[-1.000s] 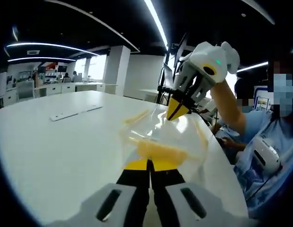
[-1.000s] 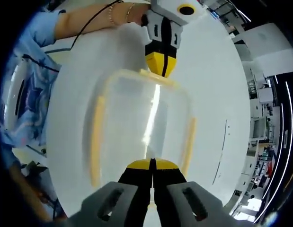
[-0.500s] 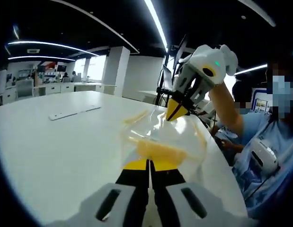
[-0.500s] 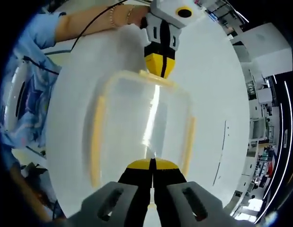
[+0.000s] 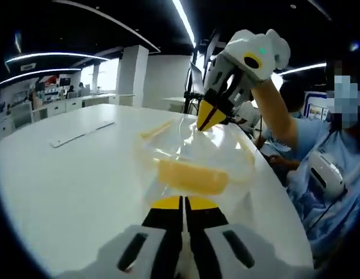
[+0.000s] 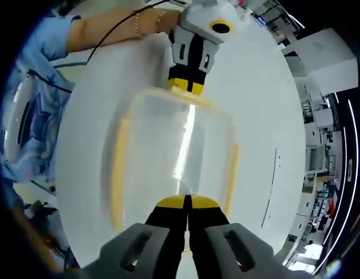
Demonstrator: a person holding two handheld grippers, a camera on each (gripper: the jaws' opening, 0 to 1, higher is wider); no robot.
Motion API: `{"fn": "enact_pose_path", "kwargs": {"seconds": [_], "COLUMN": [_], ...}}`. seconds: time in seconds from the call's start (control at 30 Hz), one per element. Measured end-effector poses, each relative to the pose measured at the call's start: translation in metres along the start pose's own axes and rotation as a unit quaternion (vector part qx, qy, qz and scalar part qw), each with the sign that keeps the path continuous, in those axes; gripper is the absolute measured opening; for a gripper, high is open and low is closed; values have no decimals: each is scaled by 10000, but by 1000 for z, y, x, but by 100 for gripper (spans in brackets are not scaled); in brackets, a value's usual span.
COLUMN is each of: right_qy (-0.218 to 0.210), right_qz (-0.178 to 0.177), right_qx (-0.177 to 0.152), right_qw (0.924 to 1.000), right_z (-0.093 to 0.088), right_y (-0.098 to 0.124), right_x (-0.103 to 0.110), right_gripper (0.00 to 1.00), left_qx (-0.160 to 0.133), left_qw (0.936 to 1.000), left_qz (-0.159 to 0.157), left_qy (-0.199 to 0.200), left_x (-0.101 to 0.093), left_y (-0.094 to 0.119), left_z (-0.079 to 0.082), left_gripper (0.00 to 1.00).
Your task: Snap each plastic latch of the storage box into its locked position after aligning the lid with the box until every specified latch is closed and the lid sits flush.
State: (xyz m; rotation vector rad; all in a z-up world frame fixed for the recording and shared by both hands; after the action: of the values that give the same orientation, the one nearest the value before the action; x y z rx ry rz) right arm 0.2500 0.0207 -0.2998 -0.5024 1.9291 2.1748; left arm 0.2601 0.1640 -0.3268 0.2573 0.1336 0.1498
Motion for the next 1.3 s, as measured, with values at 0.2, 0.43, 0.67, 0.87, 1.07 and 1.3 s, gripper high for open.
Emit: {"fn": "enact_pose_path", "kwargs": {"seconds": [0.2, 0.43, 0.67, 0.87, 1.07, 1.3], "right_qy": [-10, 5, 1, 20, -12, 36], "right_qz": [-12, -38, -44, -37, -22, -31], "right_qx": [-36, -50, -116, -156, -204, -167], "right_qw": [10000, 10000, 9999, 9999, 9998, 9999], "right_z": [2, 4, 4, 4, 3, 3], "right_y": [2, 3, 5, 5, 6, 6], "right_x": [0, 0, 0, 1, 1, 1], "right_gripper": [0, 0, 0, 0, 0, 0], "left_qx": [-35, -483, -590, -667, -681, -741], "left_qw": [9997, 9984, 9981, 9977, 9973, 9955], "left_qz": [249, 24, -146, -155, -188, -278], "left_qy": [-56, -279, 5, -1, 197, 518], "left_x": [6, 7, 7, 8, 8, 10], "left_y": [16, 21, 18, 16, 12, 9], "left_z": [-3, 8, 1, -1, -2, -4], "left_gripper": [13, 4, 2, 2, 2, 2]}}
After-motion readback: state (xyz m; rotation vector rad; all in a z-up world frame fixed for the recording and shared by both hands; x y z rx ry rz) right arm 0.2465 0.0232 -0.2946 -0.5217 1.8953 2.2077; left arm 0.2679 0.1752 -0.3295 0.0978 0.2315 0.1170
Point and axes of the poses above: the point that each gripper's makers call its tool centre point, and the gripper's own axes: y roughly backward along the fingers, x roughly to its left, z roughly out of its top, the point moved 4 cm from there along y, roughly backward along the fingers, and after that the axes turned 1 degree about -y, right-handed, at the moved point
